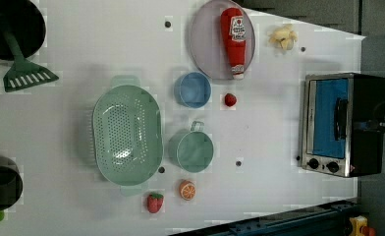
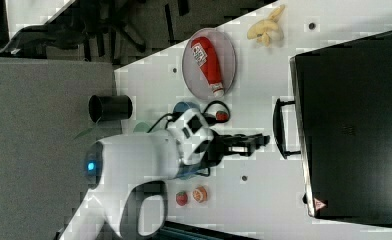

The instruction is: Flap open oven.

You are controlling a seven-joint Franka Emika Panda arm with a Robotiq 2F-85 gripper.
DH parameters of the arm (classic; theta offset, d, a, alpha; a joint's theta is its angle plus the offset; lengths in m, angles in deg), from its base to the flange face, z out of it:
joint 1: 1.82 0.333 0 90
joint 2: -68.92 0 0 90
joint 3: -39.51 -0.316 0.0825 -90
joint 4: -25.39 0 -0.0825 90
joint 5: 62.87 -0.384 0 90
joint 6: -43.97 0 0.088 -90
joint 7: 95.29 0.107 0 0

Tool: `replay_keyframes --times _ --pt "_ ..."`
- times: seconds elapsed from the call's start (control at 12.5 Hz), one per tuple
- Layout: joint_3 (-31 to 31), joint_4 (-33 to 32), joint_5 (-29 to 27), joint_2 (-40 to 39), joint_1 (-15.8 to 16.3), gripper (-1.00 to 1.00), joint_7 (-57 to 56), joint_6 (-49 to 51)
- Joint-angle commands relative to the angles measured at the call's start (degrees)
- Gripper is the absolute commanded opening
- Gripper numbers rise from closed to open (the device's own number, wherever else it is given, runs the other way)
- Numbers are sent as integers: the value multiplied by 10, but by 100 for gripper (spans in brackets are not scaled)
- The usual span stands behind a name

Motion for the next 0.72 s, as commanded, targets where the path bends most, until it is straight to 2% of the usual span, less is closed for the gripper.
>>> replay_keyframes --times 0.08,0.72 --pt "16 -2 0 -25 -3 -65 -64 -39" --pt "11 -27 -1 -90 -2 -65 -64 -152"
